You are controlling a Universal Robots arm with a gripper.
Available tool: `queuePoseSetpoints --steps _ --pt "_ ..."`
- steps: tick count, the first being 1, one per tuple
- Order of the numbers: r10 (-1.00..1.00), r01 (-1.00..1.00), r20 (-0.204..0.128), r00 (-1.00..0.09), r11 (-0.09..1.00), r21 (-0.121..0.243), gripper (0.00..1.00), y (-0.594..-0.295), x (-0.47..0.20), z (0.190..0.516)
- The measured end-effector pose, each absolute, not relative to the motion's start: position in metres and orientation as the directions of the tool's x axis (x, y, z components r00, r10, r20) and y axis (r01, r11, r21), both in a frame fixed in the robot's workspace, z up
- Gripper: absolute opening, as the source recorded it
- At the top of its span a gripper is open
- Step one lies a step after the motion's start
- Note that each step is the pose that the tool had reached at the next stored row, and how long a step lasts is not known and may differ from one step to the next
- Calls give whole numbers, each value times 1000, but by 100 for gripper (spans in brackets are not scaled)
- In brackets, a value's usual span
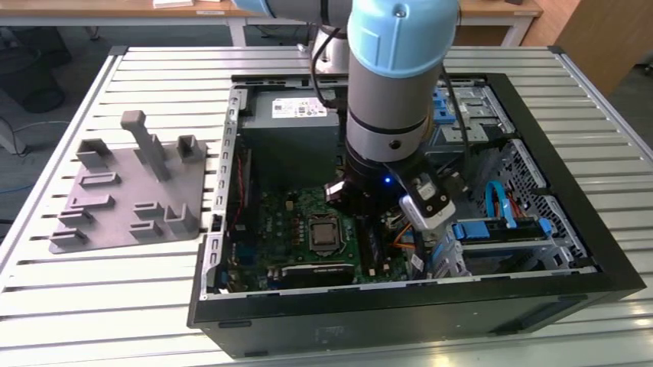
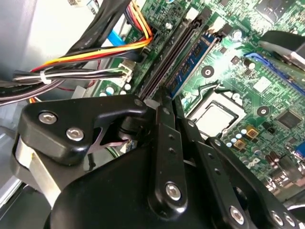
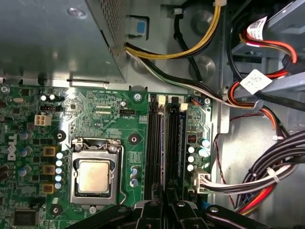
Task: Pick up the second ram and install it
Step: 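Insert the second ram into the second slot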
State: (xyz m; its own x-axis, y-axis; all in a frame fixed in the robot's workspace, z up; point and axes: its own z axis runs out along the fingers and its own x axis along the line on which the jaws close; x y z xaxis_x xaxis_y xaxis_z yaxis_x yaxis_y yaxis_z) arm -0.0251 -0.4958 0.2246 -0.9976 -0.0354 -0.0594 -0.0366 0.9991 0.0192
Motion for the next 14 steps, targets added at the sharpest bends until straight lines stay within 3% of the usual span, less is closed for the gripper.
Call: queuePoseSetpoints --steps 14 --pt "-19 -20 -65 -998 1000 9 14 -493 -28 221"
